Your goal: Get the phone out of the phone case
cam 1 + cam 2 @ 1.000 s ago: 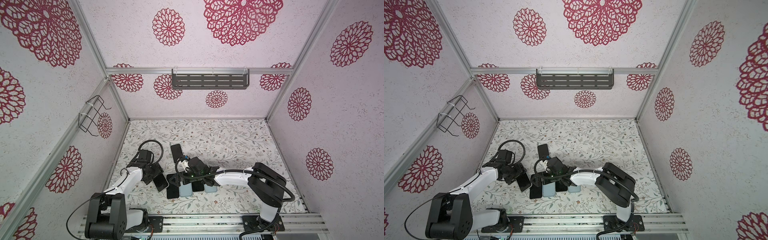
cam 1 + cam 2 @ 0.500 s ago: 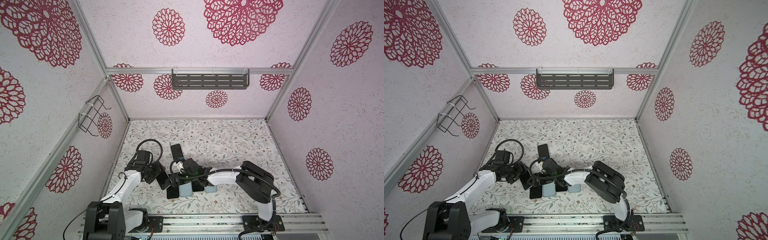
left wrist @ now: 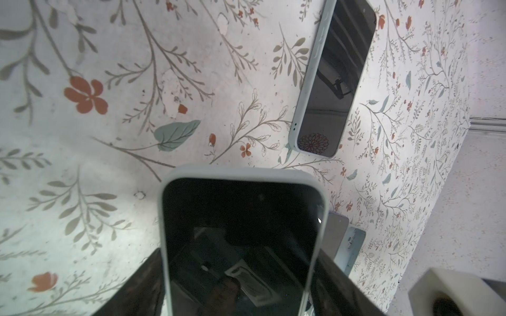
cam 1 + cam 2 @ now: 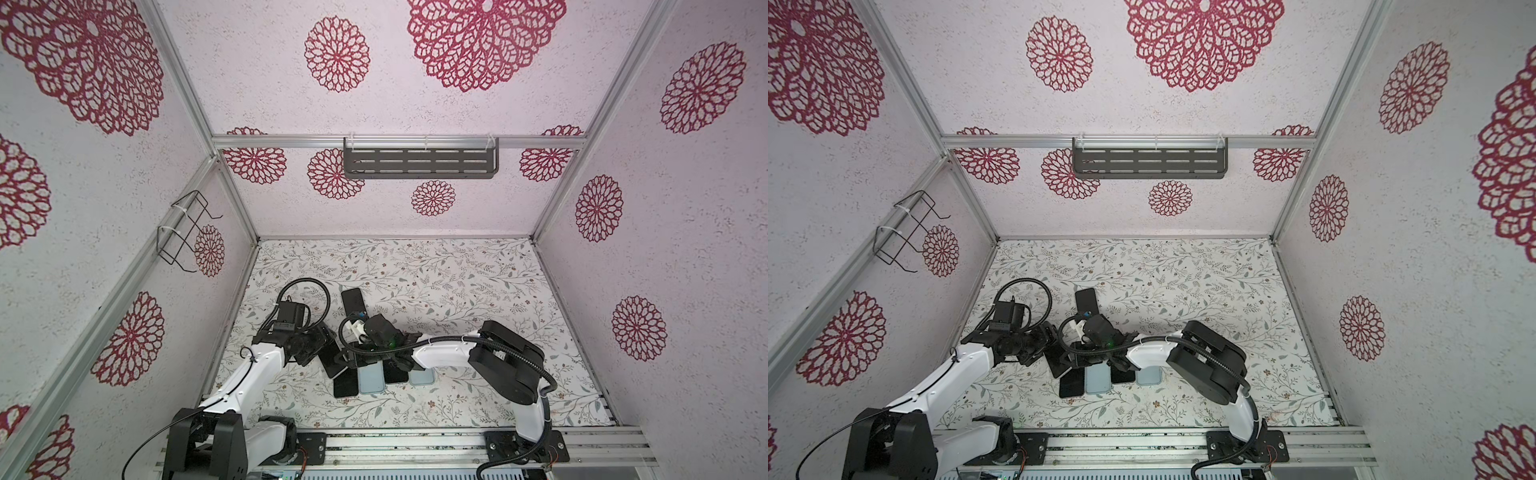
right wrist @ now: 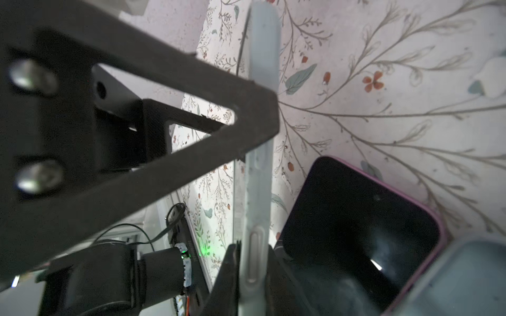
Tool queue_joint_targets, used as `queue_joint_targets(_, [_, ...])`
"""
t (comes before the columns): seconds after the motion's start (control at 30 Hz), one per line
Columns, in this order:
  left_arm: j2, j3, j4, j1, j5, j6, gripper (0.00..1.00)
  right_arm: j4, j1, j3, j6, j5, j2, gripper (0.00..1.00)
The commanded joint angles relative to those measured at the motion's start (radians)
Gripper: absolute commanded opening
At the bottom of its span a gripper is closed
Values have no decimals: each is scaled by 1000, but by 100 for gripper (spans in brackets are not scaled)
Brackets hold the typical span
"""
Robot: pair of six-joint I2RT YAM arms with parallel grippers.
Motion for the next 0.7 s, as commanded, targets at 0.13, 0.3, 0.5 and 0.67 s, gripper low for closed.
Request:
queue_joint_targets(0.13, [-49,48,97,-88,14,-47,89,-5,-8,-79,-34,52,-148,0])
queue_joint_targets(0.3, [-112,114,154,-185,-18,-33,97,-36,-88,-229,-54,56,-358,0])
queue_joint_targets(0.5, [-126,174,316,-343,-40,36,97,-202,-287,-359,-159,23,-690,0])
queue_joint_targets(0.67, [-48,249,412,-440,50,122,97,-262,-489,-410,-246,-134,-912,0])
